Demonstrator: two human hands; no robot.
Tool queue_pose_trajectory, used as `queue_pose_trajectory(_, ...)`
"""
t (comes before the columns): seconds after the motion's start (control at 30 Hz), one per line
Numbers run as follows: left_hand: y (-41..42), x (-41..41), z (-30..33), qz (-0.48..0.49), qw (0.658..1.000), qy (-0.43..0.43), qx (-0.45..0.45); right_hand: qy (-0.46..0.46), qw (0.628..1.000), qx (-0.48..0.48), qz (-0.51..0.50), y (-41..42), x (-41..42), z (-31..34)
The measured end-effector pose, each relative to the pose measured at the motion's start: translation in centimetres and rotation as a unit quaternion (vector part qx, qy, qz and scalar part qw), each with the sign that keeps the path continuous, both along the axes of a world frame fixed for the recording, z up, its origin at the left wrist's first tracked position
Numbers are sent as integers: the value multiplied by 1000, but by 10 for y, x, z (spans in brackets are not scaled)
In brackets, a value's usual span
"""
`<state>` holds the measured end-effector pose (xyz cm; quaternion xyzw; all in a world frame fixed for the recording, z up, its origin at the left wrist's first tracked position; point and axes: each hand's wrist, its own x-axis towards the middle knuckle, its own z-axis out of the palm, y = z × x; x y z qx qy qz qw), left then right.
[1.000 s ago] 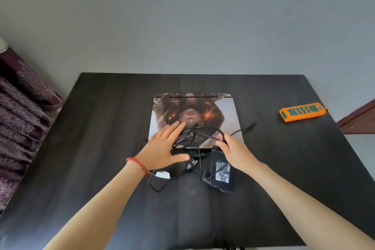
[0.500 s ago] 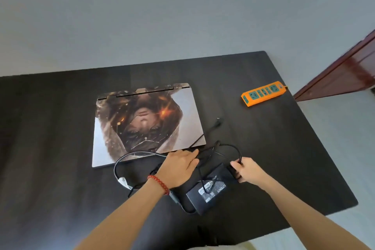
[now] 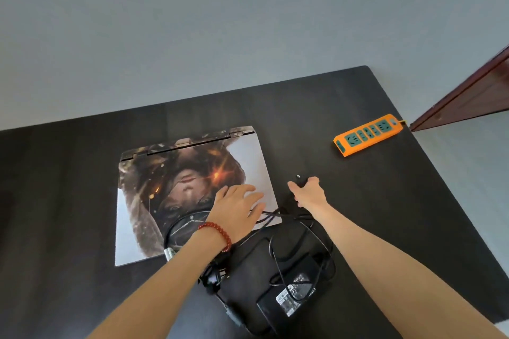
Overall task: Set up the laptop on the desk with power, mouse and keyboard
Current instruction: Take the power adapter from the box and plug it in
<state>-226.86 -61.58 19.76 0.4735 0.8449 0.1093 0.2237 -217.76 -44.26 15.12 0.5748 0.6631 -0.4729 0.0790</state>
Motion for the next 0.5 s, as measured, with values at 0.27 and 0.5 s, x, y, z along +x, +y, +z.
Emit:
queue_pose_trajectory(0.27, -28, -71, -8, 100, 995, 15, -14, 36, 994, 106, 23, 2, -63, -12)
queue_pose_trajectory(0.5, -14, -144, -32, 213, 976, 9, -49, 160, 950, 266, -31, 58, -148, 19)
